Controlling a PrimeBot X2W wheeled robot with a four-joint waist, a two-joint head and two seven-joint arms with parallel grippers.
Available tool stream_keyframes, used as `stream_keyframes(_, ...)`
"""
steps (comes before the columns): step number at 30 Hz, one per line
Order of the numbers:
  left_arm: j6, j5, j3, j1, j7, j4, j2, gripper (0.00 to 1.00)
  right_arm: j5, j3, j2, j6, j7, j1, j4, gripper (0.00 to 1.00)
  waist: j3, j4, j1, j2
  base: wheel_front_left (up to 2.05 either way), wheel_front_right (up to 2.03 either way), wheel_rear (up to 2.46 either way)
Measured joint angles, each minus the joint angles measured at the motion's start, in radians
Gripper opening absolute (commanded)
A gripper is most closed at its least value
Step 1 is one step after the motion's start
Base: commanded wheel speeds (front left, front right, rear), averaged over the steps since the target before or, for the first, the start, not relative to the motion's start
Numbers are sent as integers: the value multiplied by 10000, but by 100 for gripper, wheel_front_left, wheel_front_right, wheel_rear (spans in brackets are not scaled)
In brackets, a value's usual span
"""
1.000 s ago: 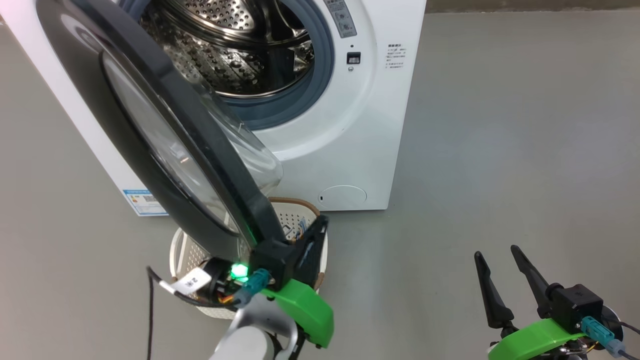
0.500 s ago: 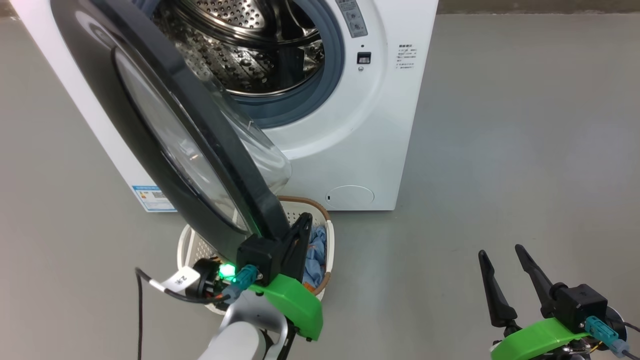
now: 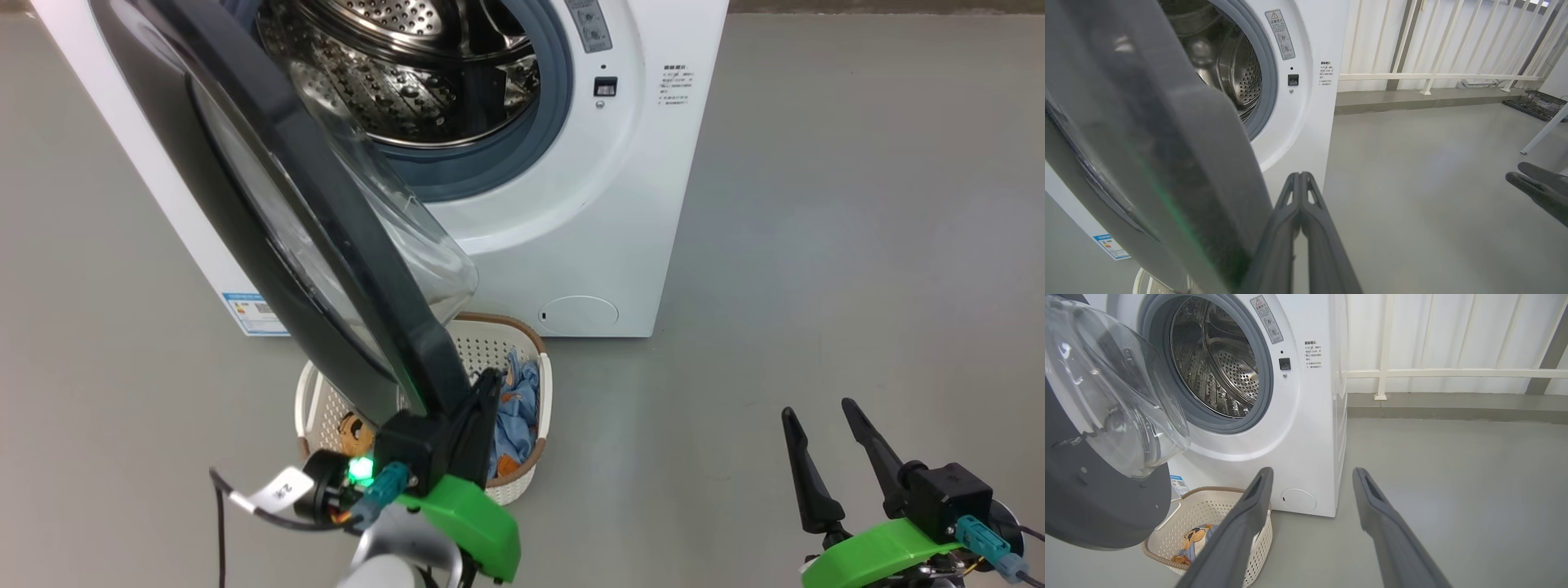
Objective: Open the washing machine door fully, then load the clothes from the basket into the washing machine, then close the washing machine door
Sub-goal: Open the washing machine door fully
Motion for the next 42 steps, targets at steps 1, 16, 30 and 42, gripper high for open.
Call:
stream_keyframes(1, 23, 0, -8, 84, -2, -44, 40, 0, 0, 2, 2, 0, 0, 0, 2, 100, 11, -2, 0, 0, 0, 0, 0)
stream_keyframes(16, 698, -46, 341, 1121, -278, -867, 447, 0, 0, -4, 31, 0, -4, -7, 25, 100, 248, 108, -1, 0, 0, 0, 0)
stream_keyframes(30, 1639, 194, 516, 2138, -431, -1979, 1070, 0, -15, -15, 40, 0, -4, -11, 82, 100, 270, 685, 0, 0, 0, 0, 0)
stream_keyframes(42, 2151, 236, 897, 2917, -332, -2652, 1544, 0, -13, -29, 42, 0, -4, -5, 102, 100, 41, 1194, 0, 0, 0, 0, 0)
